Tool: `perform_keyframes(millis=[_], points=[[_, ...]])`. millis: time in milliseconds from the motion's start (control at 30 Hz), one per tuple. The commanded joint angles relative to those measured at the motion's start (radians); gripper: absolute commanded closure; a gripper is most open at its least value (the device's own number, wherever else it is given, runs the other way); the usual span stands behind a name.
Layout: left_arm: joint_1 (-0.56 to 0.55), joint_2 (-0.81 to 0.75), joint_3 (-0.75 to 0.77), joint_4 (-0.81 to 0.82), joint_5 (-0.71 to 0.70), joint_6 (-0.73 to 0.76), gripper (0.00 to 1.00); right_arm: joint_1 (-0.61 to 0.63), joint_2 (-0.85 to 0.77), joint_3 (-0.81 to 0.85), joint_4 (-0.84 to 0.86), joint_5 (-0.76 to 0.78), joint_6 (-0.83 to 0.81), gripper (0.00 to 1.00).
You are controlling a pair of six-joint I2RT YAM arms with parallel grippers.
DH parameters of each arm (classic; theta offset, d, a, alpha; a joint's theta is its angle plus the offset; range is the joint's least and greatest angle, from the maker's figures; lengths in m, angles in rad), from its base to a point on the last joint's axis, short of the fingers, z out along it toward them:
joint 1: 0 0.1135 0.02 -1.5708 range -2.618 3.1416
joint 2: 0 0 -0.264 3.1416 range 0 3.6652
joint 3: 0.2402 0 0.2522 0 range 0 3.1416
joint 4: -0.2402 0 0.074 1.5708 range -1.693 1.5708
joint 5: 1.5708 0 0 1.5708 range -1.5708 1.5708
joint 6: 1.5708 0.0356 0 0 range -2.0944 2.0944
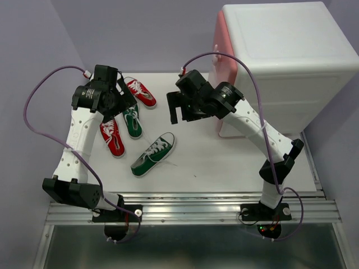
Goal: Place and organize the shoes in the shoe cabinet
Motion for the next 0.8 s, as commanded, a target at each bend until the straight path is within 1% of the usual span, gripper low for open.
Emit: perform_keyframes(millis=[0, 67, 167, 333, 400, 433, 500, 567, 633, 667, 700, 767], points=[[-0.003, -0.042, 0.041, -0.007, -0.017, -0.006, 0.01, 0.002, -0.039, 0.013, 0.133, -0.016, -0.008, 0.0], [-0.003, -0.04, 0.054, -0.009, -0.029, -0.006, 0.01, 0.002, -0.048, 0.013, 0.165, -0.059, -0.06, 0.0], [-0.003, -0.039, 0.068, -0.006, -0.032, -0.006, 0.01, 0.002, -0.057, 0.028, 0.216, -0.056, -0.128, 0.0], [-0.003, -0.023, 0.085, 0.014, -0.016, -0.012, 0.01, 0.002, -0.083, 0.108, 0.297, 0.051, -0.146, 0.0], [-0.003, -0.022, 0.094, 0.027, -0.011, -0.012, 0.01, 0.002, -0.083, 0.133, 0.327, 0.068, -0.16, 0.0], [-0.003, -0.013, 0.1, 0.03, -0.008, -0.011, 0.01, 0.002, -0.068, 0.153, 0.338, 0.085, -0.162, 0.0], [-0.003, -0.001, 0.127, 0.037, 0.003, -0.005, 0.01, -0.007, -0.045, 0.234, 0.343, 0.175, -0.168, 0.0], [-0.003, 0.021, 0.156, 0.043, 0.014, 0.001, 0.01, -0.018, -0.004, 0.286, 0.363, 0.23, -0.217, 0.0], [-0.004, 0.042, 0.177, 0.051, 0.02, 0.009, 0.01, -0.068, 0.013, 0.332, 0.422, 0.271, -0.27, 0.0], [-0.006, 0.05, 0.194, 0.053, 0.027, 0.011, 0.01, -0.093, 0.018, 0.337, 0.445, 0.265, -0.273, 0.0], [-0.006, 0.056, 0.202, 0.06, 0.033, 0.012, 0.01, -0.149, 0.021, 0.337, 0.47, 0.262, -0.267, 0.0], [-0.012, 0.069, 0.203, 0.071, 0.046, 0.014, 0.01, -0.199, 0.018, 0.329, 0.545, 0.223, -0.257, 0.0]])
